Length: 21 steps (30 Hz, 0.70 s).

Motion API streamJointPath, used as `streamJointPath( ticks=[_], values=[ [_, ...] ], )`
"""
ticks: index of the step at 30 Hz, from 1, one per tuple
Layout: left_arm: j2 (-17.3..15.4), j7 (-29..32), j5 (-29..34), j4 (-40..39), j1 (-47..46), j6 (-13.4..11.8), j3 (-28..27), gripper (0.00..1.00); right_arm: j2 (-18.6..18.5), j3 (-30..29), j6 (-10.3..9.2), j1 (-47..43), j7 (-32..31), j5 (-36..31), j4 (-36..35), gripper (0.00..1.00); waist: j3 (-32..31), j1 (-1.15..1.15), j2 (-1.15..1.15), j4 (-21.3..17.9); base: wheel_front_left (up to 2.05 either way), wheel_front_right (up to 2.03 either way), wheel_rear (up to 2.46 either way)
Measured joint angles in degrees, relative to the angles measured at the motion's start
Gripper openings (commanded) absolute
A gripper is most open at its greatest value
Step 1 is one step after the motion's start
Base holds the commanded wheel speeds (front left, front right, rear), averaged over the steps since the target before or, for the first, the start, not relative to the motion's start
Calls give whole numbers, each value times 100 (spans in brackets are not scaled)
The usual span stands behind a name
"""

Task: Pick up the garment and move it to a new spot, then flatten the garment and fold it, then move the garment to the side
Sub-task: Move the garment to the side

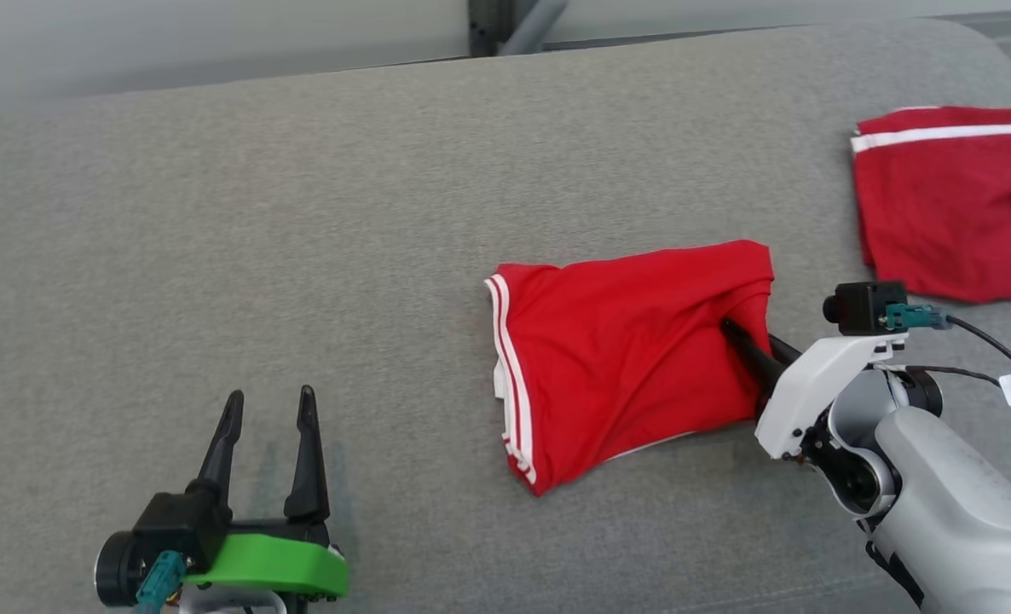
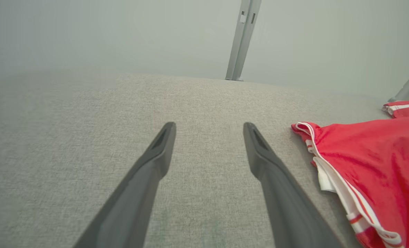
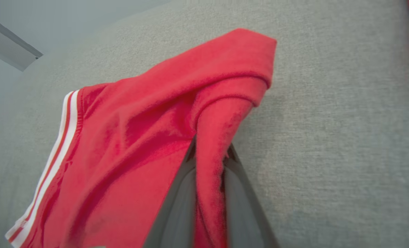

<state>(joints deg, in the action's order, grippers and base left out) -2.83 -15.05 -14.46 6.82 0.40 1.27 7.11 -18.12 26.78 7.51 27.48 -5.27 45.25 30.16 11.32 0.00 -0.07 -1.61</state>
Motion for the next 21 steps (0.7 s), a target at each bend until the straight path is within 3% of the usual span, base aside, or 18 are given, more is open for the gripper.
streamJointPath(
  ticks=[10, 21],
  values=[
    [1, 0, 31, 69, -401, 79, 29, 100, -215, -2, 0, 618, 386, 107, 315, 0, 183, 0, 0, -926, 0, 0, 0],
    [1, 0, -71, 132, -365, 8, 9, 100, -526, -90, 0, 2050, 358, 157, 787, 0, 539, 0, 0, -895, 0, 0, 0]
  ],
)
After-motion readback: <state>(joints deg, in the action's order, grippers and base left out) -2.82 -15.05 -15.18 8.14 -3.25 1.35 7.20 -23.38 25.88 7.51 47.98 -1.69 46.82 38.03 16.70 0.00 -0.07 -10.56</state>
